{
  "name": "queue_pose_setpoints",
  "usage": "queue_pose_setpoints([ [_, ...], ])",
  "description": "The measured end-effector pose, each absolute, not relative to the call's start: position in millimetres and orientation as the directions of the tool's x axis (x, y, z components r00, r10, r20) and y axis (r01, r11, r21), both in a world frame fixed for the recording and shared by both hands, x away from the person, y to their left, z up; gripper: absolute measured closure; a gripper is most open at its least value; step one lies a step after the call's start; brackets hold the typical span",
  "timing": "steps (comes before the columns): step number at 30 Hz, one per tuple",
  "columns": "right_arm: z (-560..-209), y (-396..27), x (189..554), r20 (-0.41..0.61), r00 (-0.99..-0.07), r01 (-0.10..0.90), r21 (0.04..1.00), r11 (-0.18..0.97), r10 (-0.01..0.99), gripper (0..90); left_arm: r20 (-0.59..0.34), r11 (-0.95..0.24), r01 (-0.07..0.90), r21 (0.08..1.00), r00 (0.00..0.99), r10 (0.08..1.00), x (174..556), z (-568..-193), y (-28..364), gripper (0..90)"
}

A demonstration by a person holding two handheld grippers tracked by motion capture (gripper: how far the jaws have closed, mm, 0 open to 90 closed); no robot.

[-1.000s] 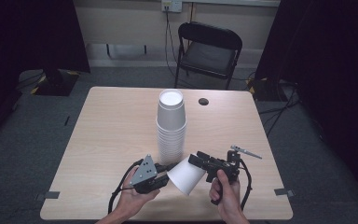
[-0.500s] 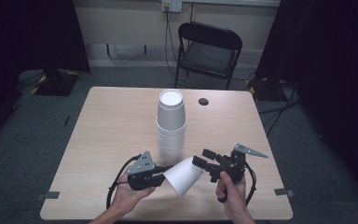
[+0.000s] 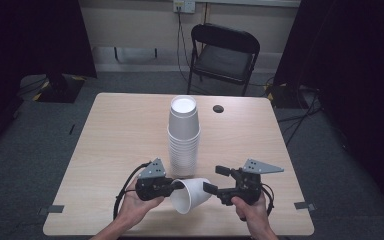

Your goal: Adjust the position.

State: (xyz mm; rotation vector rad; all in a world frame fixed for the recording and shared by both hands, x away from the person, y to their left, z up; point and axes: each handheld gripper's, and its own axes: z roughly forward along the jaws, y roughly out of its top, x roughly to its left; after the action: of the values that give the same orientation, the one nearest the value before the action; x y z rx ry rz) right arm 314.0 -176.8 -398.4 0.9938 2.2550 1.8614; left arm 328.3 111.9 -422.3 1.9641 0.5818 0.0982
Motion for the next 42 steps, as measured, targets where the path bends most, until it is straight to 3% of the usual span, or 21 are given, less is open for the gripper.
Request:
queue_pose_setpoints([
  [17,-396,-161,297,0.102,-0.893,0.266,0.905,0.332,0.439,14.3,-0.252,-0.372,0.433,0.821,0.86,0.444,335,-418,112,88.3],
  [42,-404,-134,290,-0.194,-0.926,0.037,0.807,0.59,0.324,13.3,-0.318,-0.405,0.51,0.759,0.833,0.453,344,-416,109,88.4],
])
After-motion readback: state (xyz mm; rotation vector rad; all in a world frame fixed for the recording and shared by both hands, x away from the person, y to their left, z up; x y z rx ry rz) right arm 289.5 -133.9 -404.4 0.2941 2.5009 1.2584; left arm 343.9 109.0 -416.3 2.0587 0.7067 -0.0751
